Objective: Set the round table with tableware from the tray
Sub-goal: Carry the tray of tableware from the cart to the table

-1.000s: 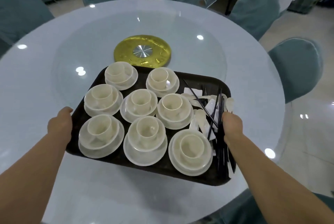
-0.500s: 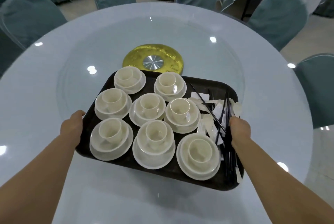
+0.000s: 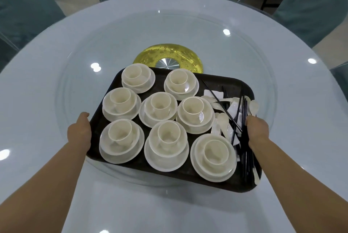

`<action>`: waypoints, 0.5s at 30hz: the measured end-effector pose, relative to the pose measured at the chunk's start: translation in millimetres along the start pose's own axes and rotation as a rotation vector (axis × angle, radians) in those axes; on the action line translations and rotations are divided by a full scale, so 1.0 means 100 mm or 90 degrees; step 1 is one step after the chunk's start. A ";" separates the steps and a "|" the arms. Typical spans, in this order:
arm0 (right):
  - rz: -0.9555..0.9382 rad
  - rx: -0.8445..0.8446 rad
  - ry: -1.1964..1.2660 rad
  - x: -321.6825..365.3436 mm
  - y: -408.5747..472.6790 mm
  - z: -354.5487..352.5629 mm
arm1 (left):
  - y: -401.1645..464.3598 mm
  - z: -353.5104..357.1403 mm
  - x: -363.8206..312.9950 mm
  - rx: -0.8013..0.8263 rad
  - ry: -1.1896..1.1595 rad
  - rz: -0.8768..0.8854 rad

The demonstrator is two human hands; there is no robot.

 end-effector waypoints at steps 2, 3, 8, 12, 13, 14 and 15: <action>0.003 -0.004 0.008 0.04 0.03 0.06 | 0.04 0.03 -0.04 -0.004 -0.014 0.010; 0.006 -0.005 0.008 0.05 0.05 0.10 | 0.05 0.04 -0.05 -0.009 -0.019 0.013; -0.016 0.006 -0.026 0.06 0.08 0.18 | 0.10 0.05 -0.04 -0.025 -0.038 0.016; -0.026 -0.005 -0.045 0.05 0.08 0.23 | 0.13 0.01 0.00 -0.033 -0.038 0.009; -0.032 -0.002 -0.057 0.05 0.08 0.25 | 0.13 0.00 0.01 -0.034 -0.037 0.007; -0.037 0.006 -0.068 0.06 0.07 0.25 | 0.13 -0.01 0.02 -0.035 -0.036 0.006; -0.036 0.012 -0.072 0.07 0.06 0.25 | 0.12 -0.02 0.03 -0.035 -0.036 0.006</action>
Point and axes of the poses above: each hand's wrist, its own y-axis towards the middle knuckle, its own z-axis out of the palm, x = y × z, the point moved 1 cm from there along y, towards the middle knuckle, and after that the axes turned 1 degree about -z, right-handed, at the moved point
